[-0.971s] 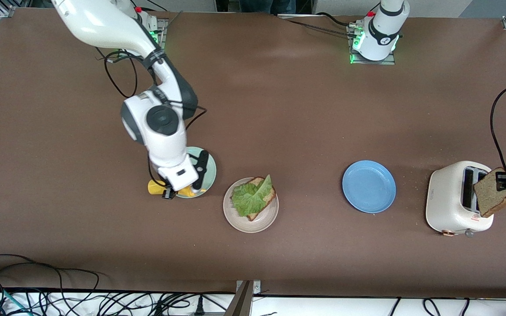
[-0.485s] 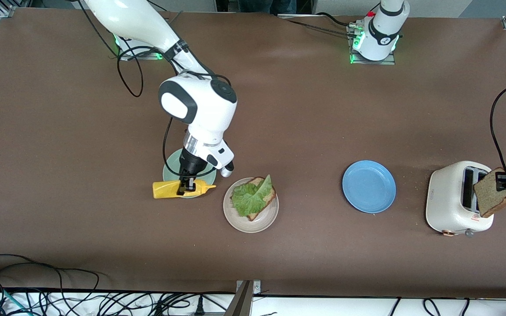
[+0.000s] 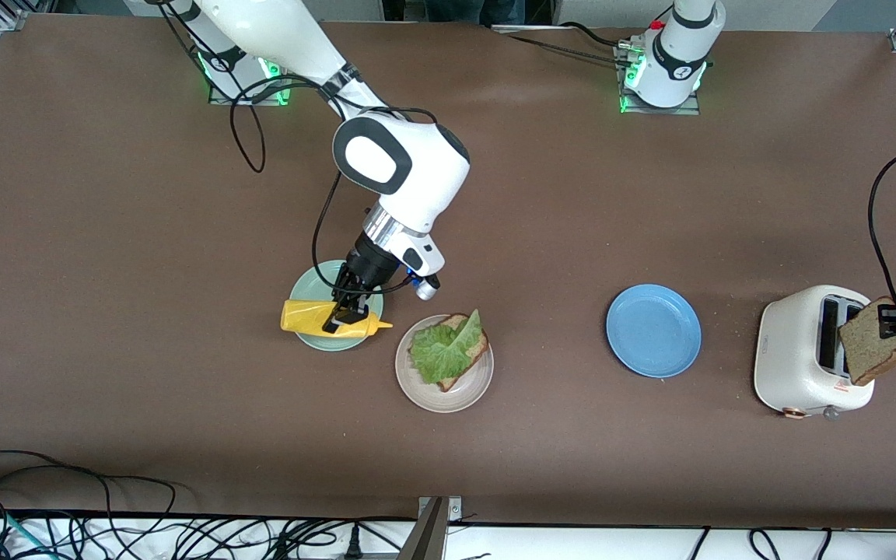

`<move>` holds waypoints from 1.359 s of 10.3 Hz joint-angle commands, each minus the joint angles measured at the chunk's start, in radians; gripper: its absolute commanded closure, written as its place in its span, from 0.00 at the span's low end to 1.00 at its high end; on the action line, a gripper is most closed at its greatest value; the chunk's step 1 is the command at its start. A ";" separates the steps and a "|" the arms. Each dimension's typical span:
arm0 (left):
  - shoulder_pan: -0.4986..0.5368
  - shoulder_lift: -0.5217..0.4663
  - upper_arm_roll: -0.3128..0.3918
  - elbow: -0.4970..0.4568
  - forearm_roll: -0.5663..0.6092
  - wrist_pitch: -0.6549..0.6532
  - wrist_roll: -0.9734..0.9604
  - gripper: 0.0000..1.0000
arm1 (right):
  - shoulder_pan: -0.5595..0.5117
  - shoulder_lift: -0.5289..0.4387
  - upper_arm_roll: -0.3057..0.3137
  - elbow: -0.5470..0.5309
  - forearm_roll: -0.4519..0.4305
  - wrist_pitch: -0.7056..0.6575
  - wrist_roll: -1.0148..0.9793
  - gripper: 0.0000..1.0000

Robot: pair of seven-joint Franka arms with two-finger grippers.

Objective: Make sandwich on beige plate with both arms

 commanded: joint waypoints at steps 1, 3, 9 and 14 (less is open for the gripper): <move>0.000 -0.007 0.003 0.003 -0.021 -0.006 0.012 1.00 | -0.025 0.004 -0.004 0.039 0.088 0.008 0.002 1.00; 0.001 -0.007 0.003 0.003 -0.021 -0.006 0.013 1.00 | -0.095 -0.042 -0.007 0.036 0.315 0.088 -0.014 1.00; -0.002 -0.007 0.002 0.003 -0.023 -0.006 0.009 1.00 | -0.379 -0.098 -0.007 0.030 1.028 0.277 -0.309 1.00; -0.031 -0.030 -0.043 0.006 -0.114 -0.123 -0.129 1.00 | -0.607 -0.103 -0.007 -0.042 1.607 0.260 -0.858 1.00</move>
